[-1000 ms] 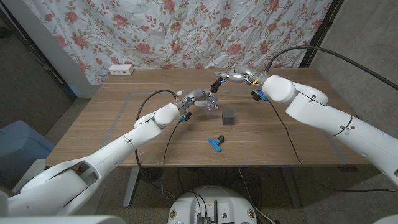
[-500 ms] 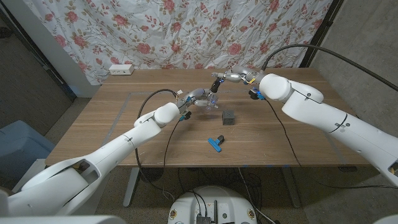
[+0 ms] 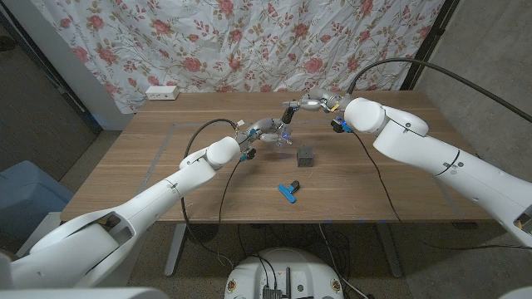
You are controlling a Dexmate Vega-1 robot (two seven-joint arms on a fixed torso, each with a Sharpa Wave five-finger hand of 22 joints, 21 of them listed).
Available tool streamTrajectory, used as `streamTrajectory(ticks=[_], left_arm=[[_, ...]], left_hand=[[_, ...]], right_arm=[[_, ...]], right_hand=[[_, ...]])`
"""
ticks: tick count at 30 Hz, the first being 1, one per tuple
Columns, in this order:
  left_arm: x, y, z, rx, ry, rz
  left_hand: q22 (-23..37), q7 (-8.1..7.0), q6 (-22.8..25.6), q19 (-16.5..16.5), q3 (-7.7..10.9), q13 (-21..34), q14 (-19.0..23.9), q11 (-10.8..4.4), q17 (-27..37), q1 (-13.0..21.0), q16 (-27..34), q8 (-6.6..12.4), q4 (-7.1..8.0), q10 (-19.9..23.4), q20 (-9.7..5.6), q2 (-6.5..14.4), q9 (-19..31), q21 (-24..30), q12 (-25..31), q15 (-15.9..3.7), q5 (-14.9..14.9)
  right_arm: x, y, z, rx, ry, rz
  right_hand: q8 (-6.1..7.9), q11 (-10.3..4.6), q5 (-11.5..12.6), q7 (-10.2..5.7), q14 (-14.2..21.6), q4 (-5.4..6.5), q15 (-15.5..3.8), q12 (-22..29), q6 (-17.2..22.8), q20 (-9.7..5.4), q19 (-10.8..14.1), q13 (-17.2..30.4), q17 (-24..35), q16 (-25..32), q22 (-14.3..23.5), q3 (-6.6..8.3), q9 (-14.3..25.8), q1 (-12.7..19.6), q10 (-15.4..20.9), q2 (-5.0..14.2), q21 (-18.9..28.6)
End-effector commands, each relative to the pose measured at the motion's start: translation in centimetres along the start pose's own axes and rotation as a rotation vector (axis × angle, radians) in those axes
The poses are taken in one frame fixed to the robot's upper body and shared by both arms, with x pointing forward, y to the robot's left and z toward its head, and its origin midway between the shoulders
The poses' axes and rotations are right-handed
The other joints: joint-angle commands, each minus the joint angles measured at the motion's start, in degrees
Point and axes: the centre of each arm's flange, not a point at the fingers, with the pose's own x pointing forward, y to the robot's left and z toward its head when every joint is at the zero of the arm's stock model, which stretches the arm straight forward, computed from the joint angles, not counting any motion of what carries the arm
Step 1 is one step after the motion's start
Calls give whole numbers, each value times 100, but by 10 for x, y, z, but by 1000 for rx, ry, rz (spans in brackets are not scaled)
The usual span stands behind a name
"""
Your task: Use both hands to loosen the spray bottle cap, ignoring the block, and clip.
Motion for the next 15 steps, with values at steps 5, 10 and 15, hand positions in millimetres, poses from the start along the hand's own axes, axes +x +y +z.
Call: streamTrajectory(ticks=[5, 10, 15], left_arm=[[-2, -2, -1, -7, 3, 9], [-2, -2, -1, -7, 2, 12], [-2, -2, -1, -7, -1, 12]], left_hand=[[13, 14, 115, 68, 168, 21, 11, -136, 18, -777, -23, 54, 106, 185, -131, 874, 6, -21, -25, -566, -16], [13, 29, 111, 67, 175, 27, 4, -120, 31, -755, -17, 55, 93, 187, -134, 887, 5, -22, -27, -574, -15], [12, 59, 102, 65, 190, 34, -5, -111, 40, -710, -15, 55, 68, 187, -126, 898, 6, -23, -28, -573, -13]], right_arm=[[1, 1, 1, -10, 25, -2], [1, 2, 1, -14, 32, -1], [1, 2, 2, -16, 32, 1]], right_hand=[[18, 19, -26, -18, 28, -260, 10, 25, -4, -4, 89, 13, -21, -18, 28, 125, 63, 309, 2, 4, 39], [23, -1, -24, -17, 43, -361, 5, 31, -3, -2, 106, 13, -30, -17, 27, 189, 78, 439, 14, 30, 40], [29, -26, 28, -19, 52, -605, 11, 30, -6, 0, 144, 13, -51, -22, 26, 385, 112, 783, 10, 166, 40]])
